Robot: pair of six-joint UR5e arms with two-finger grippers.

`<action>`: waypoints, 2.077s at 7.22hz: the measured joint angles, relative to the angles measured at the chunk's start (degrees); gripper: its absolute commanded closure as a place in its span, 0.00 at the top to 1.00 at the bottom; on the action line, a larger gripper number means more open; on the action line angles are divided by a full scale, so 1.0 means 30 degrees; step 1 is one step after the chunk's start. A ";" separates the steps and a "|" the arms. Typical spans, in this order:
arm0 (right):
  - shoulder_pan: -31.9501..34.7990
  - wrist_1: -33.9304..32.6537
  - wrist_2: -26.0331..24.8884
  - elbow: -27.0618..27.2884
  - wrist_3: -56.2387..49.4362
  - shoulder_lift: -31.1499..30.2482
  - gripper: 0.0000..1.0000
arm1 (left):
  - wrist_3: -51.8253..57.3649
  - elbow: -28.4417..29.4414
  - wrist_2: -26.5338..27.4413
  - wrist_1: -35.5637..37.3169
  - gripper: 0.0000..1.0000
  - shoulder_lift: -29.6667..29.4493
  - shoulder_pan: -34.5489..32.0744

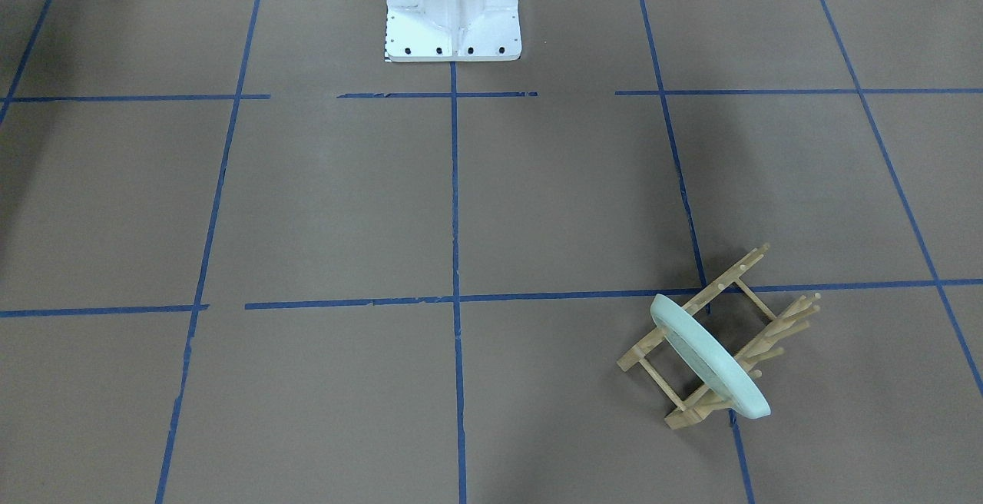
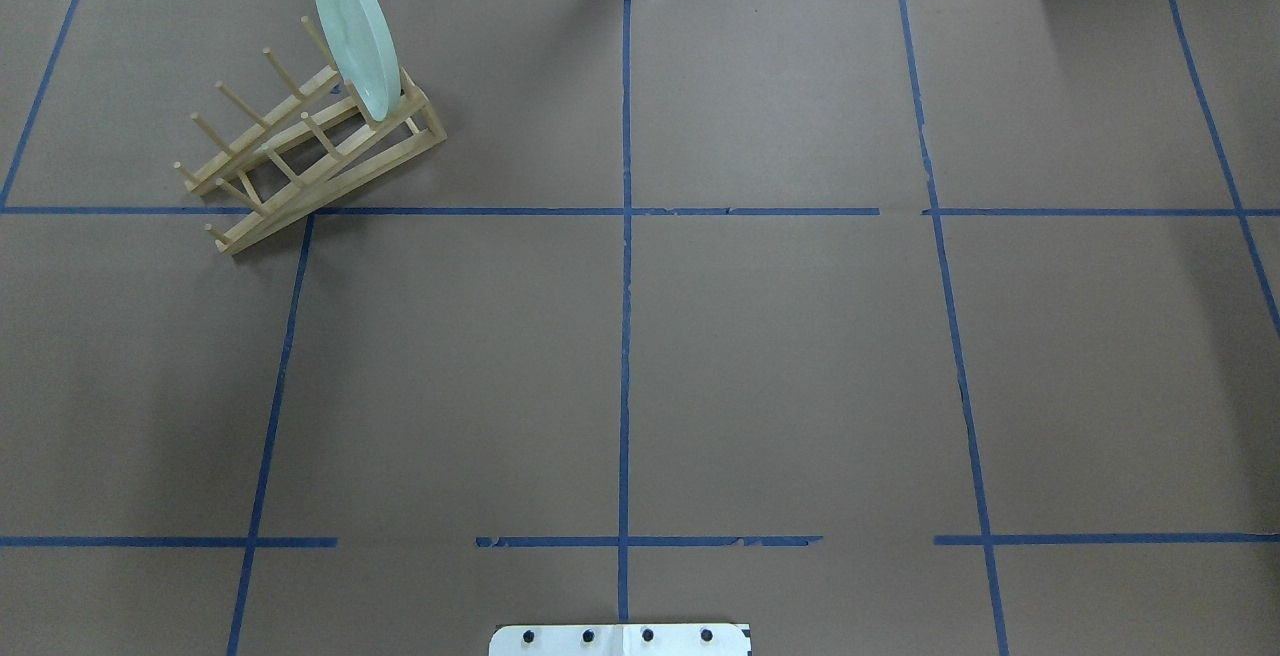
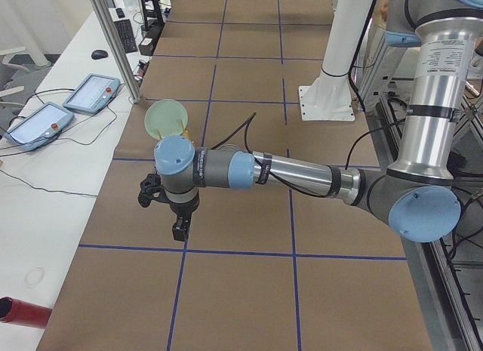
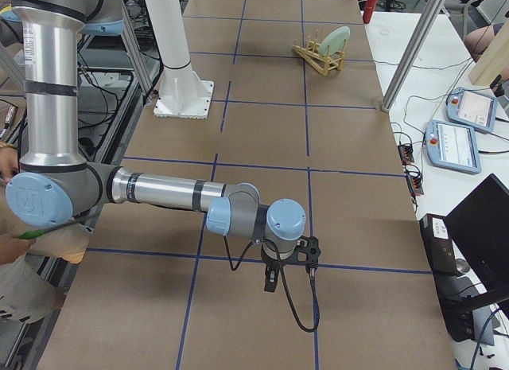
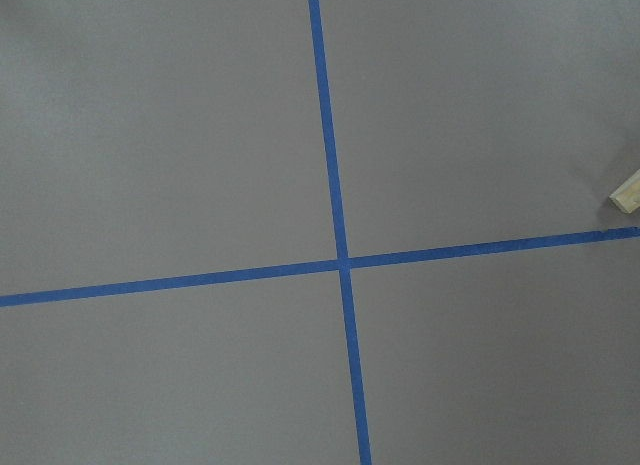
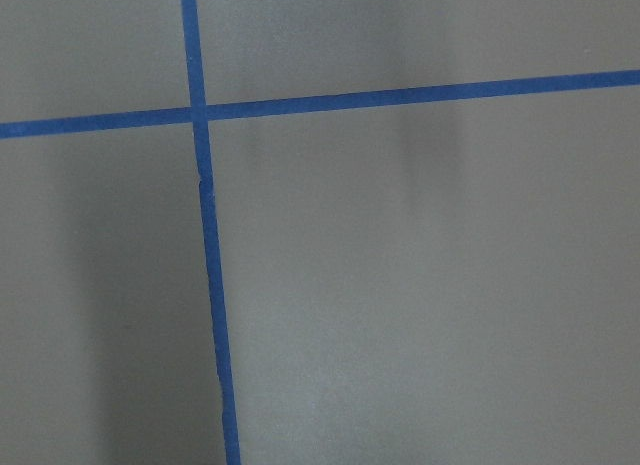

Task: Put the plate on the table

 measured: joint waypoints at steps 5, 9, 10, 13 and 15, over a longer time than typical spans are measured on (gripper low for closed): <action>0.0000 0.0001 -0.0001 0.0000 0.0001 -0.0001 1.00 | -0.0199 0.0519 0.0279 0.0014 1.00 -0.0688 0.0227; 0.0001 0.0000 -0.0001 0.0000 0.0000 -0.0001 1.00 | -0.0739 -0.1502 -0.1427 -0.1902 1.00 0.0710 0.0312; 0.0000 0.0001 0.0000 0.0000 0.0000 -0.0001 1.00 | -0.2986 -0.1478 -0.3482 -0.3562 1.00 0.0661 0.0494; 0.0000 0.0000 0.0000 0.0000 0.0000 0.0000 1.00 | -1.7408 0.0295 -0.5437 -1.3298 1.00 -0.0997 0.2475; 0.0000 0.0001 0.0000 0.0000 0.0000 0.0001 1.00 | -2.6651 0.2721 -0.3003 -1.9452 1.00 -0.3793 0.5154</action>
